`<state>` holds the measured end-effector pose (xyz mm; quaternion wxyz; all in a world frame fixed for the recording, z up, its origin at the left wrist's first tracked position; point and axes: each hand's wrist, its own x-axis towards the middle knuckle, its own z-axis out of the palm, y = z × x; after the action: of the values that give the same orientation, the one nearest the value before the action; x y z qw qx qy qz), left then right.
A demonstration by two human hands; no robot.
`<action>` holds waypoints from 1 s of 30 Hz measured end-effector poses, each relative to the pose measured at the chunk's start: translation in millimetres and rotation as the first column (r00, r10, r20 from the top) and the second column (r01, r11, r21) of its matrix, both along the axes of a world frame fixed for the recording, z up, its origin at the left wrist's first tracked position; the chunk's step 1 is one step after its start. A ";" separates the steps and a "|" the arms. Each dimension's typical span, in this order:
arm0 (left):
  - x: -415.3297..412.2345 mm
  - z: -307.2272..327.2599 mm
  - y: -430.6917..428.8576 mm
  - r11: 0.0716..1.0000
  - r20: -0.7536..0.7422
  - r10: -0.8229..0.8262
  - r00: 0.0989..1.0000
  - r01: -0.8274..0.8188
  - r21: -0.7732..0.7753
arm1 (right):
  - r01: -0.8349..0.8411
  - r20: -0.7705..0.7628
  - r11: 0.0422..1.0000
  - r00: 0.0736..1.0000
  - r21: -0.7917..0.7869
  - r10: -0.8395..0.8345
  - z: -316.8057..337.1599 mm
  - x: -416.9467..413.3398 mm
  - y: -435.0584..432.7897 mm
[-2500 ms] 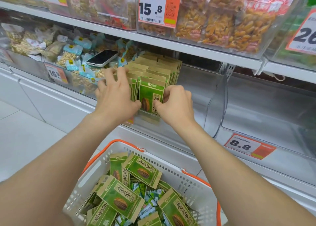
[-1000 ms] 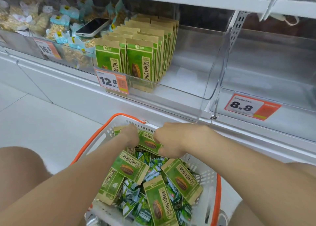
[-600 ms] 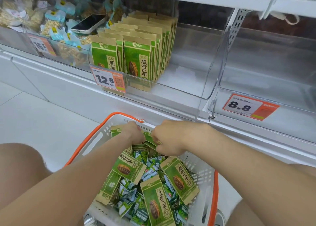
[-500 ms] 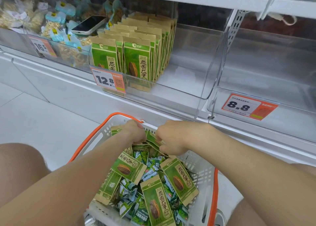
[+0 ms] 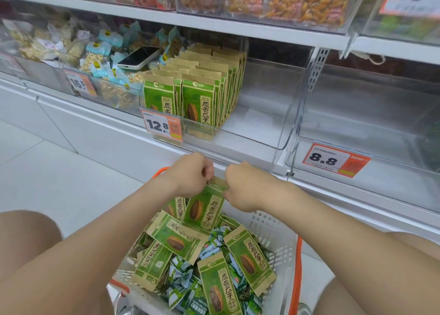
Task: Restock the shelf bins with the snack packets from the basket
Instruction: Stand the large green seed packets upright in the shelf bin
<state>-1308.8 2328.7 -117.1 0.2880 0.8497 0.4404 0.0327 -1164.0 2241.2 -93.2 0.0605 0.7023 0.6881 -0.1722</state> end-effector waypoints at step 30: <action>-36.4 70.7 32.6 0.799 0.216 0.247 0.945 -0.324 0.507 | 0.383 -0.421 0.201 0.884 0.901 0.203 68.3 4.1 46.1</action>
<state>-1345.2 2361.2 -46.4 0.0611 0.8153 0.5157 0.2562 -1159.9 2287.3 -24.9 -0.5679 0.5590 0.5881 0.1383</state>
